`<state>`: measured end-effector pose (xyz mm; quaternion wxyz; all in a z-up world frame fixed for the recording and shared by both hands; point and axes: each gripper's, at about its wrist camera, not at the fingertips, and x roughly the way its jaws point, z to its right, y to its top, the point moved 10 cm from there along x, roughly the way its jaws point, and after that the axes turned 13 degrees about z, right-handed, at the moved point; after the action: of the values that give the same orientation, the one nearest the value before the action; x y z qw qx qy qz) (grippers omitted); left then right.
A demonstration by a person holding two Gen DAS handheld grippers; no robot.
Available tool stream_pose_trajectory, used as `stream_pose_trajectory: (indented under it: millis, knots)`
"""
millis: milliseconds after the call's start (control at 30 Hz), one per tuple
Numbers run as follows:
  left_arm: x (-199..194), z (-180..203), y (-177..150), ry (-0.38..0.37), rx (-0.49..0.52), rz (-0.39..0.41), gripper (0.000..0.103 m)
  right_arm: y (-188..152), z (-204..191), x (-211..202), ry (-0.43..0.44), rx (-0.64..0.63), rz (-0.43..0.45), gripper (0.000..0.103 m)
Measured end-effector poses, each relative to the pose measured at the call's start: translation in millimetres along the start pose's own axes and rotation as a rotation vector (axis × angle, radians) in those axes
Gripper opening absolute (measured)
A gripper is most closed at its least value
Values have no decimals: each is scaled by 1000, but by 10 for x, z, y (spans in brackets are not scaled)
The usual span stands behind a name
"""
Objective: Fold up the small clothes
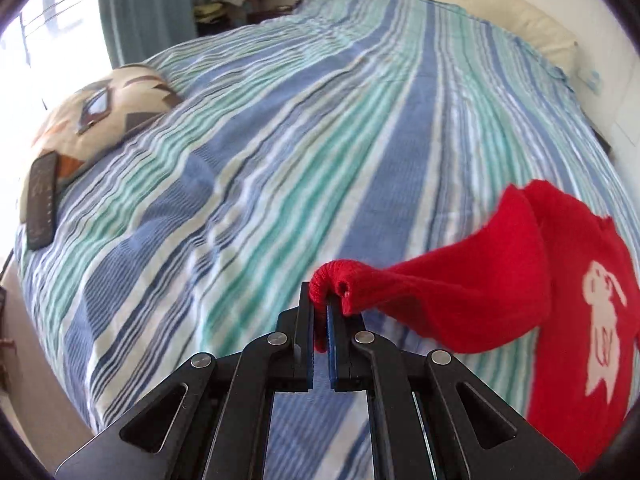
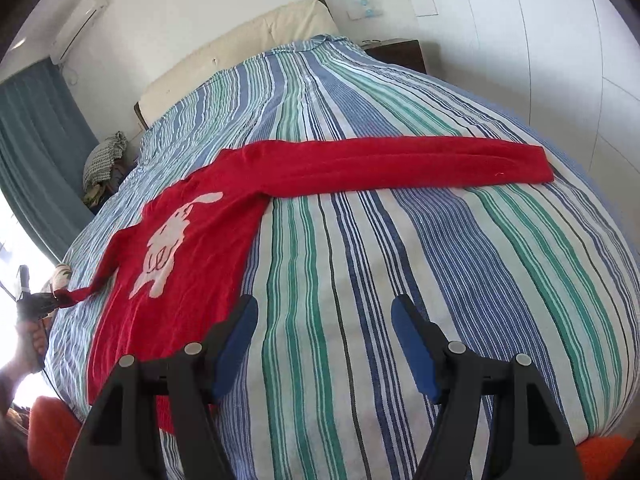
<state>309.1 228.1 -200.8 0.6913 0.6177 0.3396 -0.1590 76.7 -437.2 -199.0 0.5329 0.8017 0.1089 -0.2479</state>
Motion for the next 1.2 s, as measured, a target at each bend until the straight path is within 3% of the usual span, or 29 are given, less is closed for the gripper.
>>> stream_pose_trajectory:
  millis: [167,300,400,467,533,567,667,700,767,833,900,967,1033,1200]
  knots:
    - [165,-528,-76,133,-84,-5,3,-60,7,45,-22,-20,-23,69]
    - [342,-769,-131,172,-87,-43,3,-103,-51,76,-29,-64,-44,69]
    - [555,-721,-314,148,-17,-174,6,-76,-121,149,-14,-94,-83,69]
    - [551,-726,-367,142,30,-236,16,66,-174,261,-1,-136,-121,69]
    - [419,-769,-346,125,72,-270,58,332,-266,401,29,-180,-145,73]
    - [317,-797,-294,113,92,-259,63,514,-324,478,51,-198,-144,75]
    - [5,-752,37,83,176,-173,63,1086,-517,816,104,-251,-130,85]
    - [-62,-607,186,36,191,-146,63,1261,-591,982,123,-259,-129,85]
    - [-109,-82,470,-134,184,-120,67,1545,-783,1405,188,-260,-151,85]
    - [-37,649,666,-327,183,-140,86,1723,-972,1914,240,-236,-189,85]
    - [142,1418,792,-469,232,-158,88,1769,-1148,2427,285,-186,-253,85]
    - [456,2088,852,-522,330,-165,88,1747,-1340,2893,320,-152,-320,85]
    - [805,2609,873,-528,404,-187,87,1698,-1573,3236,341,-208,-360,85]
    - [1225,3456,743,-678,473,-304,87,1453,-2054,3752,435,-381,-465,85]
